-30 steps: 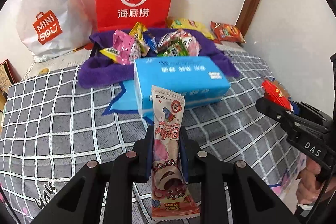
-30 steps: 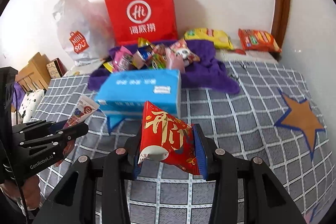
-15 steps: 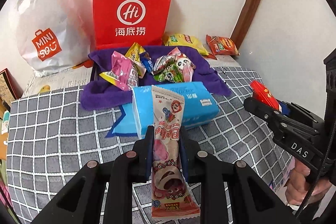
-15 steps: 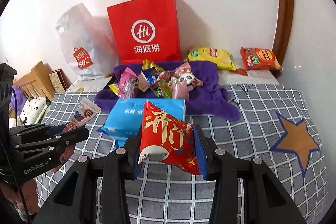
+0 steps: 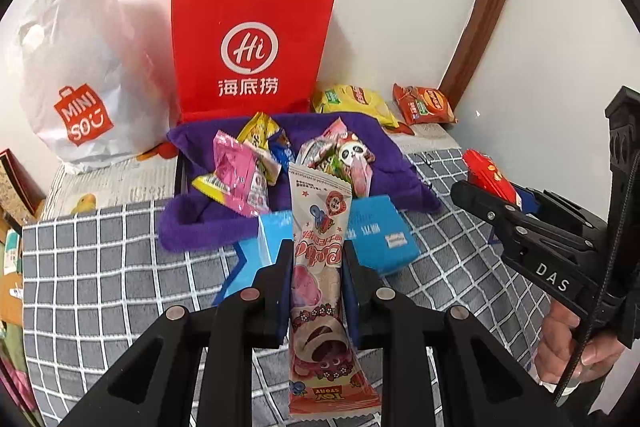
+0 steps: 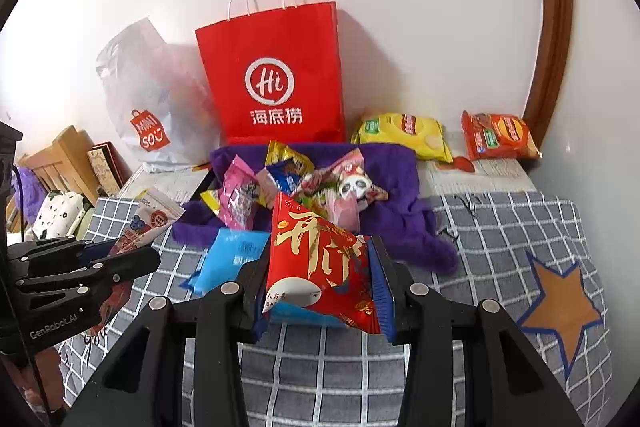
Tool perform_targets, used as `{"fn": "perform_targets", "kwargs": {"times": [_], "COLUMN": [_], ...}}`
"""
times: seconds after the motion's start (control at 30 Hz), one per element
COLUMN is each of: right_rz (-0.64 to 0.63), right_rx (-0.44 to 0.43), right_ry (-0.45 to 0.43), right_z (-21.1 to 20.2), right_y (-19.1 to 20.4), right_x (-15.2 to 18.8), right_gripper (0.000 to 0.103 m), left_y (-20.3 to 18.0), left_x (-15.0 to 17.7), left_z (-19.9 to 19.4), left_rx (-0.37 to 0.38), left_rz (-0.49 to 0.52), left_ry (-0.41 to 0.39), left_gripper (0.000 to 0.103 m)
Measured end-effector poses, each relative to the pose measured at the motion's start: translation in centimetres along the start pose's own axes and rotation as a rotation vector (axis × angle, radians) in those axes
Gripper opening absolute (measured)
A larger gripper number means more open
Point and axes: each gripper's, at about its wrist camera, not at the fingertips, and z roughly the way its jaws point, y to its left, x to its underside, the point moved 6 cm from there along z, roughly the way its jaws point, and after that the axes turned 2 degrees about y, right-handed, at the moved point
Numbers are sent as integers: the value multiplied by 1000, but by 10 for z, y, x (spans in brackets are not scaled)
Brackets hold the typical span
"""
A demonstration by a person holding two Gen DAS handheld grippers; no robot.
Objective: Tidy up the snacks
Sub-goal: 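Carry the red bag and pink wrapper up over the purple cloth with both tools, then lower both snacks onto the purple cloth and open both tools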
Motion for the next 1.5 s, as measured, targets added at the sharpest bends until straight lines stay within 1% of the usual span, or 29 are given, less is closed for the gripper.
{"fn": "perform_targets", "kwargs": {"times": [0.17, 0.3, 0.43, 0.93, 1.17, 1.23, 1.37, 1.5], "right_rz": [-14, -21, -23, -21, -29, -28, -29, -23], "right_rx": [-2, -3, -19, -57, -64, -68, -99, -95], "right_ry": [-9, -17, -23, -21, -24, -17, 11, 53], "right_z": [7, 14, 22, 54, 66, 72, 90, 109], "right_y": [1, 2, 0, -4, -5, -6, -8, -14], "right_x": [-19, -35, -54, -102, -115, -116, -111, -106], "right_gripper": [42, 42, 42, 42, 42, 42, 42, 42], "left_y": [4, 10, 17, 36, 43, 46, 53, 61], "left_x": [-17, -30, -45, -96, -113, -113, -110, -113], "left_z": [3, 9, 14, 28, 31, 37, 55, 71], "left_rx": [0, 13, 9, 24, 33, 53, 62, 73], "left_rz": [3, -10, -17, -50, -61, -73, -101, -129], "left_ry": [-6, -2, -4, -11, -30, -24, 3, 31], "left_gripper": [21, 21, 21, 21, 21, 21, 21, 21]}}
